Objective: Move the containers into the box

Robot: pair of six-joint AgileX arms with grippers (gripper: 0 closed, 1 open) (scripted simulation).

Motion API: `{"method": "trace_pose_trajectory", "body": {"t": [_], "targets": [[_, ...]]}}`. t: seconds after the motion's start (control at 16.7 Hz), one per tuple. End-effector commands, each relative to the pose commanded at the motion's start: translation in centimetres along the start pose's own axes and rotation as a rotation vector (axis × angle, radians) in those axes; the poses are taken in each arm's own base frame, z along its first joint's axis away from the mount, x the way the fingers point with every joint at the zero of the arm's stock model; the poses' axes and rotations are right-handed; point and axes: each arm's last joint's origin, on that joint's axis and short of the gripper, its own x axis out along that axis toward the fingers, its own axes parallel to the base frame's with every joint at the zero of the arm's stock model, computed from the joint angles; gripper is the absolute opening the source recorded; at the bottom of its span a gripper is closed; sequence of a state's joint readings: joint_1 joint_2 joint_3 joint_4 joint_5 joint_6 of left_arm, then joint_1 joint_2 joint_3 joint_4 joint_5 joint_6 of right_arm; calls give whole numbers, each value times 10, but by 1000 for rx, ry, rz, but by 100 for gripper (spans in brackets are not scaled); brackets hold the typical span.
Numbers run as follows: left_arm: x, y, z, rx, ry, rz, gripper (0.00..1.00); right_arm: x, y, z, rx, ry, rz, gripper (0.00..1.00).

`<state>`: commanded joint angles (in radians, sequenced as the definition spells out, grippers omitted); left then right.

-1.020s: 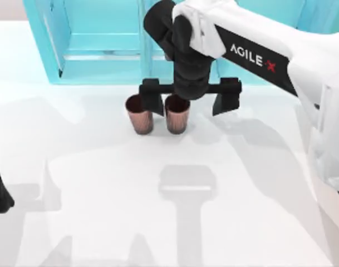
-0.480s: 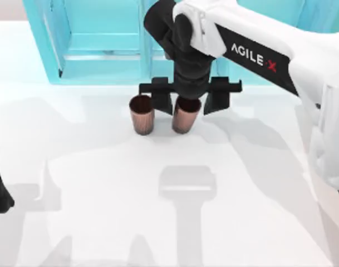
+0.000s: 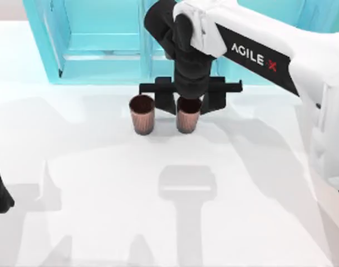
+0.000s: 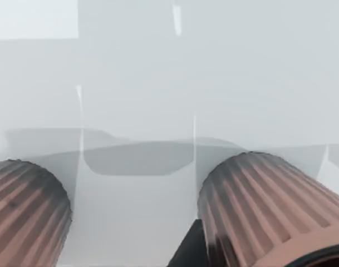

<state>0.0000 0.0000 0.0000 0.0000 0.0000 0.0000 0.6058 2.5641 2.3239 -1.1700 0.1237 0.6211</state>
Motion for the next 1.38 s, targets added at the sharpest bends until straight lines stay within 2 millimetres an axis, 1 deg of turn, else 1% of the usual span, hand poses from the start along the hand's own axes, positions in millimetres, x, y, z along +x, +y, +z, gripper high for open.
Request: {"method": "trace_pose_trajectory", "body": {"t": [0.48, 0.54, 0.66, 0.84, 0.96, 1.02, 1.08, 1.26, 1.38], "targets": [[0, 0, 0, 0, 0, 0, 100, -1, 1, -1, -4, 1, 1, 0], [0, 0, 0, 0, 0, 0, 100, -6, -4, 1, -7, 2, 1, 0], [0, 0, 0, 0, 0, 0, 100, -26, -23, 8, -9, 0, 3, 0], [0, 0, 0, 0, 0, 0, 100, -71, -65, 17, -2, -7, 5, 0], [0, 0, 0, 0, 0, 0, 100, -92, -89, 18, -3, -5, 3, 0], [0, 0, 0, 0, 0, 0, 100, -96, -96, 18, -2, -1, 2, 0], [0, 0, 0, 0, 0, 0, 100, -98, -98, 18, -2, 1, 1, 0], [0, 0, 0, 0, 0, 0, 100, -98, -96, 18, -4, -4, 2, 0], [0, 0, 0, 0, 0, 0, 100, -100, -101, 19, -5, -4, 2, 0]]}}
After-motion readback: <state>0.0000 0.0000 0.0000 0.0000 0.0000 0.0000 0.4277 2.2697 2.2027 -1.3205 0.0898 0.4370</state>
